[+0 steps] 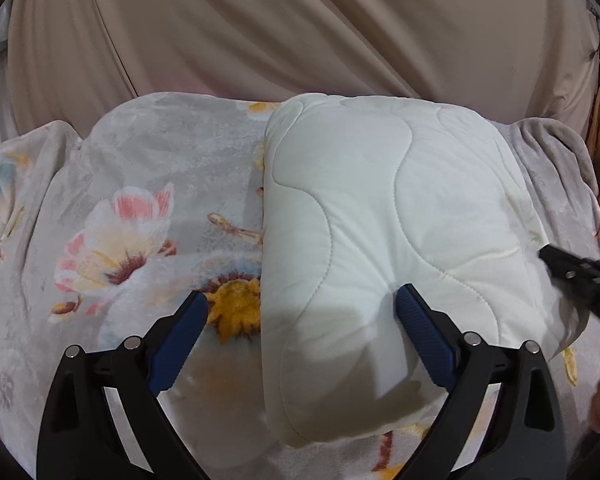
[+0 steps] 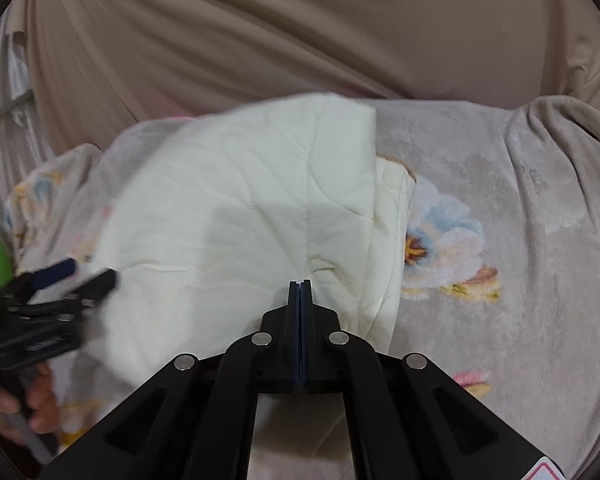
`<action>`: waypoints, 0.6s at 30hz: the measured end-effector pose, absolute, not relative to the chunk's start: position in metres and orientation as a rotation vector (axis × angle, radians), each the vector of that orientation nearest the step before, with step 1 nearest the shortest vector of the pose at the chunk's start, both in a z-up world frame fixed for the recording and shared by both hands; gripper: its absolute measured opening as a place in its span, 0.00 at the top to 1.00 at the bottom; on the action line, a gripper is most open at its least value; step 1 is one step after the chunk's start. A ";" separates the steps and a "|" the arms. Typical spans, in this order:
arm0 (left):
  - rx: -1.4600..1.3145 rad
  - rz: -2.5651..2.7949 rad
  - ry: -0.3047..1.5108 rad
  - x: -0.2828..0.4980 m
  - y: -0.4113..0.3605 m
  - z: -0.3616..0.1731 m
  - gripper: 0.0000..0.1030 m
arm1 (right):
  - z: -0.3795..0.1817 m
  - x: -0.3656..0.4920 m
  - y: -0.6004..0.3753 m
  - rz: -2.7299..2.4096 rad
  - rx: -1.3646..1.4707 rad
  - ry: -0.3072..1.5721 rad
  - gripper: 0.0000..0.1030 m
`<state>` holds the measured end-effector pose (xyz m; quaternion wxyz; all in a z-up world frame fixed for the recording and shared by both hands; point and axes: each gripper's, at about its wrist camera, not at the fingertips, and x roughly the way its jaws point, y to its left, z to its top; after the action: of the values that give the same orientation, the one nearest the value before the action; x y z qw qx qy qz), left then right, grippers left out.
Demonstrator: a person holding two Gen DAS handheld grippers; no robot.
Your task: Fold large clothes
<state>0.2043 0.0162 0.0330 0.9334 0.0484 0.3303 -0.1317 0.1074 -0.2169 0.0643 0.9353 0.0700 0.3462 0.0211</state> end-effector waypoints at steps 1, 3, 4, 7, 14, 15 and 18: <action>0.092 -0.275 0.680 0.204 0.018 0.033 0.09 | 0.069 0.101 -0.215 0.055 0.141 0.702 1.00; 0.076 -0.282 0.686 0.204 0.020 0.032 0.09 | 0.068 0.088 -0.211 0.072 0.128 0.719 1.00; 0.073 -0.284 0.688 0.204 0.020 0.031 0.09 | 0.062 0.086 -0.209 0.074 0.116 0.733 1.00; 0.074 -0.299 0.699 0.204 0.017 0.029 0.09 | 0.031 0.089 -0.205 0.061 0.087 0.794 1.00; 0.047 -0.340 0.684 0.191 0.027 0.054 0.12 | 0.077 0.083 -0.204 0.071 0.097 0.715 1.00; 0.031 -0.344 0.660 0.192 0.029 0.065 0.11 | 0.088 0.087 -0.205 0.060 0.092 0.689 1.00; 0.028 -0.319 0.599 0.207 0.022 0.093 0.11 | 0.118 0.116 -0.215 0.030 0.143 0.626 1.00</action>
<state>0.2070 0.0217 0.0931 0.9429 0.0135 0.2936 -0.1566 0.1163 -0.2147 0.1182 0.9488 0.0704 0.3076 0.0147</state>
